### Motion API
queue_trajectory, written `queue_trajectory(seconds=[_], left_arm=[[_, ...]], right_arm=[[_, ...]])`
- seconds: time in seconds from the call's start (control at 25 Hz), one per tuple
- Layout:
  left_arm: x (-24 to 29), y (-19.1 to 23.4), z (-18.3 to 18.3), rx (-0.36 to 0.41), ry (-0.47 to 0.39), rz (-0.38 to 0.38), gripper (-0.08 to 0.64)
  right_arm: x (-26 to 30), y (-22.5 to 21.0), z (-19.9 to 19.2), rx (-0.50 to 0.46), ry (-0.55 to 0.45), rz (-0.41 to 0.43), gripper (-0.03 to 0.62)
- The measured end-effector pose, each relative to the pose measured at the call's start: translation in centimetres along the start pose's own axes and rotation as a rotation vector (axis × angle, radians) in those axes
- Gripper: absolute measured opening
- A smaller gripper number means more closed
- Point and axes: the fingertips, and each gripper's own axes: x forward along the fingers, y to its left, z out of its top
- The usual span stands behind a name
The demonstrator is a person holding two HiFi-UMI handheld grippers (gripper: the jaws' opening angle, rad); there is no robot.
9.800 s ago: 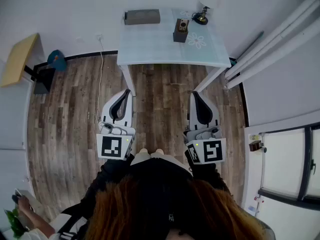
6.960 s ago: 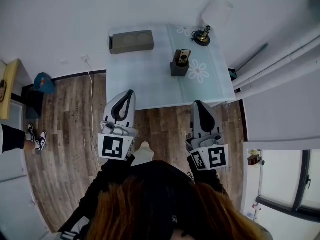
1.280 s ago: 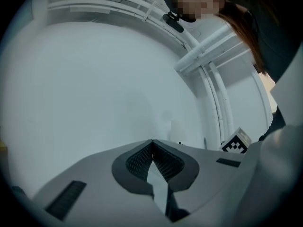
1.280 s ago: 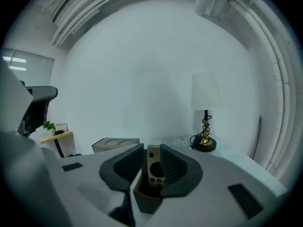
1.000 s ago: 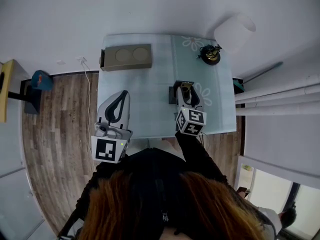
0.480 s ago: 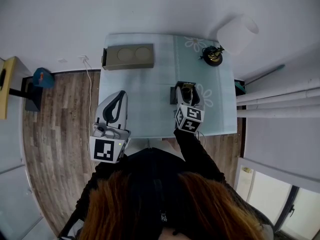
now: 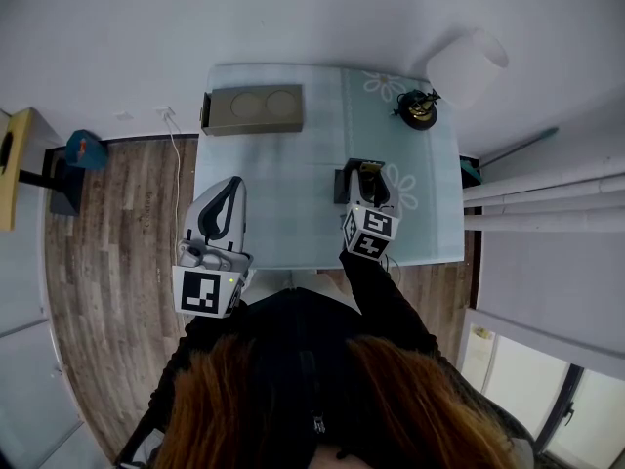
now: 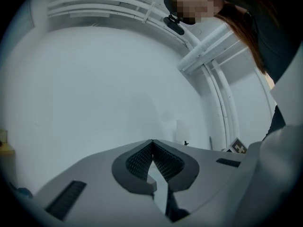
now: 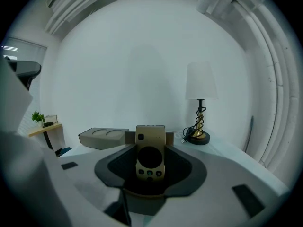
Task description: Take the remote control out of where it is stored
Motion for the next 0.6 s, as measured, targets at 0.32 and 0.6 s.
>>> queue_trajectory(seconds=[0.32, 0.6], left_arm=[[-0.1, -0.1, 0.1, -0.002, -0.003, -0.001, 0.000], [0.1, -0.2, -0.2, -0.014, 0.002, -0.011, 0.000]], right_arm=[[-0.5, 0.2, 0.6, -0.009, -0.025, 0.017, 0.190], [-1.3, 0.5, 2.6, -0.027, -0.080, 0.025, 0.190]])
